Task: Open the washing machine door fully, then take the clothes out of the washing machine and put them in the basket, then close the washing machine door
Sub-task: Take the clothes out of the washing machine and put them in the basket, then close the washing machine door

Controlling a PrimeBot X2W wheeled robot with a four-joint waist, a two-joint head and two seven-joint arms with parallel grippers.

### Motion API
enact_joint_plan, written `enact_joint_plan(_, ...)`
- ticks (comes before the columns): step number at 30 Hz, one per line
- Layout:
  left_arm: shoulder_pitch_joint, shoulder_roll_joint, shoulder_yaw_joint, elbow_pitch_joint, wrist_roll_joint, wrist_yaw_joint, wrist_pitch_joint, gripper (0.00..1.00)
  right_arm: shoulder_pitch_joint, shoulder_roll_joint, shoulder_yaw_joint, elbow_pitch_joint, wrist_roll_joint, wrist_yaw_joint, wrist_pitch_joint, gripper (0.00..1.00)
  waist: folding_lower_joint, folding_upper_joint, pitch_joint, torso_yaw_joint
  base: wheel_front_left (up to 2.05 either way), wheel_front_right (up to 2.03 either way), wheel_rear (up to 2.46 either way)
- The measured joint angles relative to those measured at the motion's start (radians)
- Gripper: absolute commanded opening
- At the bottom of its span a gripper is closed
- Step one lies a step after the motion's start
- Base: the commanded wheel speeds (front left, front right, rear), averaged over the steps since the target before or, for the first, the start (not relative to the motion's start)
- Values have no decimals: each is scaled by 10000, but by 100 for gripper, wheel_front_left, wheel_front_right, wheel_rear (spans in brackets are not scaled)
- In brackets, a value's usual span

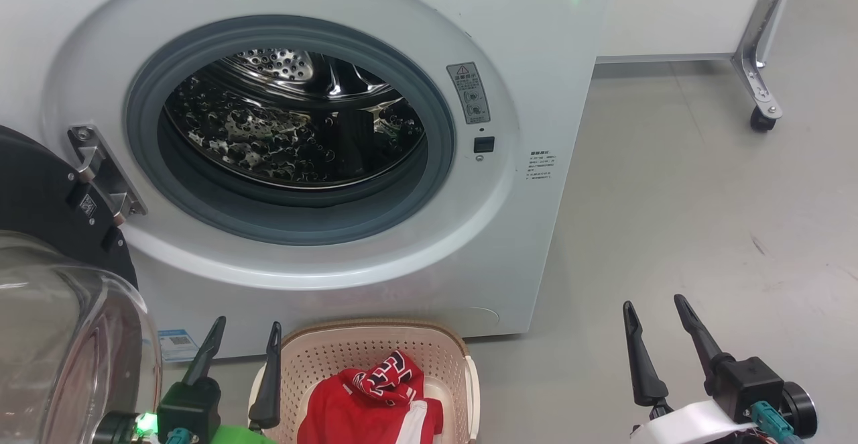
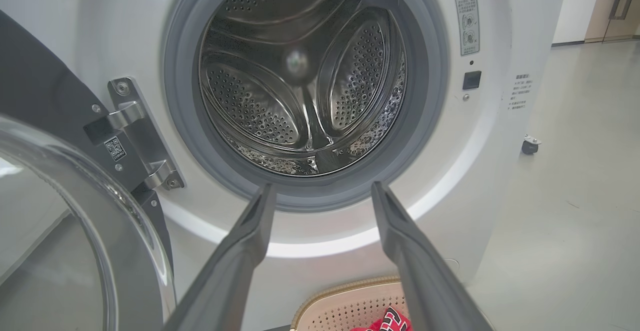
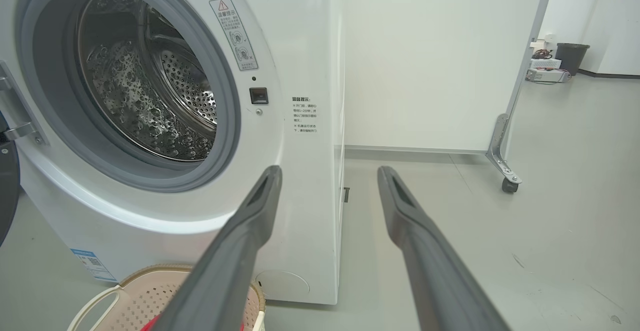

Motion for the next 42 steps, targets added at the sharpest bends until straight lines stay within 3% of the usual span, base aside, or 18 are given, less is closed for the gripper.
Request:
enact_joint_plan(24,384,50,12,-782,278,79,376,100,135,0,6,-121,0,-88,0,100,0,0,7,-65,-6,6,0)
enact_joint_plan(42,442,52,36,-1145,453,130,619,100,135,-6,-4,-199,-2,-88,0,100,0,0,110,-26,-74,74,0)
